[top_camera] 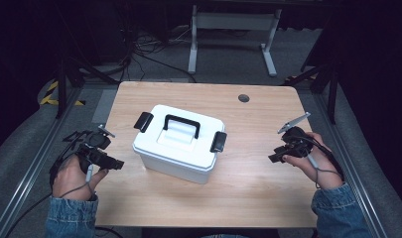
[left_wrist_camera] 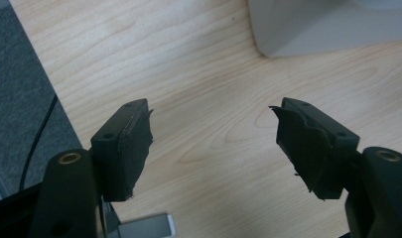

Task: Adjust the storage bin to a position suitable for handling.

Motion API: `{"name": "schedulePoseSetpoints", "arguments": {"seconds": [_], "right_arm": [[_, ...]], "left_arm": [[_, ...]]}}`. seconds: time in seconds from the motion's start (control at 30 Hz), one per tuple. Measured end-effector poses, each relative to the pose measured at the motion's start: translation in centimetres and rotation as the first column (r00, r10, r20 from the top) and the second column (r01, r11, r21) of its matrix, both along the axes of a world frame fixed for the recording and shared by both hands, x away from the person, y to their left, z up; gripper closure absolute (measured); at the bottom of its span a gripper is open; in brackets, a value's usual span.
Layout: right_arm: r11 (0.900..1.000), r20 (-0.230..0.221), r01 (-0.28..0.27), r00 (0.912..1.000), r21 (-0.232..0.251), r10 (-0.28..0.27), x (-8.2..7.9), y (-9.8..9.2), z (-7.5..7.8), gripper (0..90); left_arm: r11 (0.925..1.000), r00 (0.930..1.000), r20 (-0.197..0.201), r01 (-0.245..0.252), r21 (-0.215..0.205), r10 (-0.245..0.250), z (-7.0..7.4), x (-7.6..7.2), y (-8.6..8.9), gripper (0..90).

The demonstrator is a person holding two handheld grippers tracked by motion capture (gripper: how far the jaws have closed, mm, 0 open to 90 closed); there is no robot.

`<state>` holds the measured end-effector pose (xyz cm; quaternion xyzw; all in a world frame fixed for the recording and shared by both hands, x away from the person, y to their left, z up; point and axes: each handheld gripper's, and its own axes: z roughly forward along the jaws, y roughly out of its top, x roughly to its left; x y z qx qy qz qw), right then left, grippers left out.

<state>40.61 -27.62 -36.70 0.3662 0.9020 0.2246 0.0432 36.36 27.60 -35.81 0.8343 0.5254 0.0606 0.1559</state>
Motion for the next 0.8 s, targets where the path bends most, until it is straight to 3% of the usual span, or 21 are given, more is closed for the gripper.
{"name": "schedulePoseSetpoints", "arguments": {"seconds": [0.23,0.67,0.8], "right_arm": [[0.997,0.032,-0.019,0.9994,0.075,0.017,0.1,0.4,0.5,59.8],[0.995,0.046,-0.046,0.9981,0.088,0.042,0.3,1.9,1.1,55.6],[0.988,0.091,-0.090,0.9927,0.127,0.078,-0.1,3.1,2.1,56.3]], "left_arm": [[0.9994,0.9999,0.013,0.002,-0.035,-0.001,0.3,-0.4,0.0,29.2],[0.9989,0.9998,0.021,-0.002,-0.048,0.003,0.4,-0.8,0.6,29.2],[0.9989,0.9998,0.018,0.000,-0.047,0.001,0.2,-0.7,0.5,29.4]]}}
